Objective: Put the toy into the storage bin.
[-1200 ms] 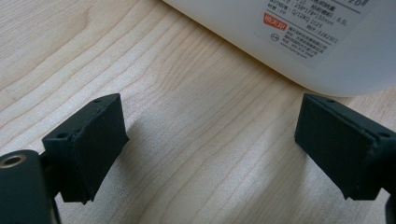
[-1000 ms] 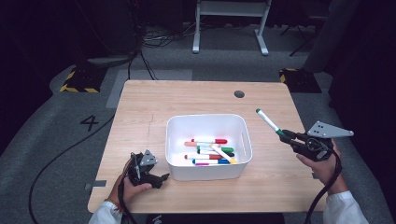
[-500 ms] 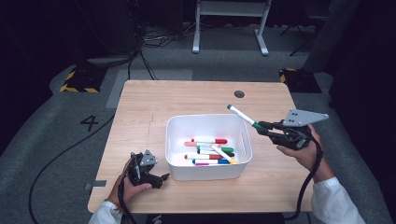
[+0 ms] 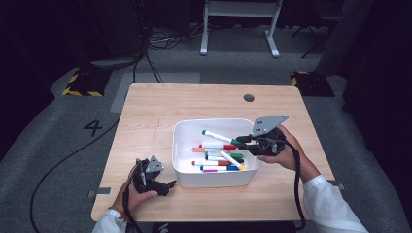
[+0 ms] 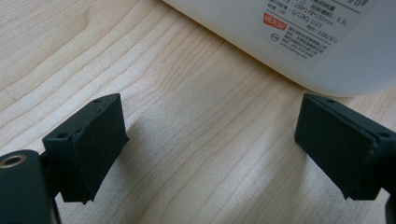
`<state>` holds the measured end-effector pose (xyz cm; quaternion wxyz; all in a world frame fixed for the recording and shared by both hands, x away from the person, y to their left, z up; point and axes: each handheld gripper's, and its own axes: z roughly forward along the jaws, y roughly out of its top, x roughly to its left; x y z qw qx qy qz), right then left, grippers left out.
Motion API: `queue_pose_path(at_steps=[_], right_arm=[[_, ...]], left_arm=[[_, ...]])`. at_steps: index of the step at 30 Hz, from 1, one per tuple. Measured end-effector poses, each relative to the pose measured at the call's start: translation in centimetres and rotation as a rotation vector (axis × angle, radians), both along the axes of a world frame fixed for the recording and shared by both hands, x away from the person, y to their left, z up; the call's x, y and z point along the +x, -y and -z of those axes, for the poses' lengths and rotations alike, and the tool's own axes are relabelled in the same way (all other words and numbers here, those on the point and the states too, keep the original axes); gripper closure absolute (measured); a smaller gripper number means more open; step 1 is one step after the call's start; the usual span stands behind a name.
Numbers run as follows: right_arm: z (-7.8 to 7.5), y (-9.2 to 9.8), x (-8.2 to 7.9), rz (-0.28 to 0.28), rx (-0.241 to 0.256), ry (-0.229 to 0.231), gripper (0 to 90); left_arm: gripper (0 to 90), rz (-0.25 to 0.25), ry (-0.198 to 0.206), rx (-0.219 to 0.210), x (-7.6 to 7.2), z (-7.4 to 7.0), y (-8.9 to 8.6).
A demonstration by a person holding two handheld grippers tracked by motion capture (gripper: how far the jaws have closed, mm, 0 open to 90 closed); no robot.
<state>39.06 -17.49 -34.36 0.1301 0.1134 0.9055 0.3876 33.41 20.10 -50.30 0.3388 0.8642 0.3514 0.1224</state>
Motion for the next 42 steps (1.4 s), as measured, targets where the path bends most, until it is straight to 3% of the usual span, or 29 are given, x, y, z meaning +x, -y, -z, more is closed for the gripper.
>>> queue_pose_path(at_steps=[11, 21, 28, 32, 42], right_arm=[[1.5, -2.5, -0.6, -0.119, -0.110, -0.074, 75.3], [2.1, -3.2, -1.4, -0.201, -0.198, -0.124, 75.3], [2.2, -3.2, -1.3, -0.203, -0.188, -0.129, 74.9], [2.0, -3.0, -1.2, -0.174, -0.181, -0.112, 70.7], [1.1, -1.2, -1.1, -0.134, -0.108, -0.080, 63.8]], left_arm=[[9.1, 0.000, 0.000, 0.000, 0.0, 0.0, 0.0], [9.1, 0.000, -0.001, -0.002, 0.0, 0.0, 0.0], [9.1, -0.001, 0.001, 0.002, 0.0, 0.0, 0.0], [9.1, -0.001, -0.001, -0.002, 0.0, 0.0, 0.0], [9.1, -0.001, 0.001, 0.000, 0.0, 0.0, 0.0]])
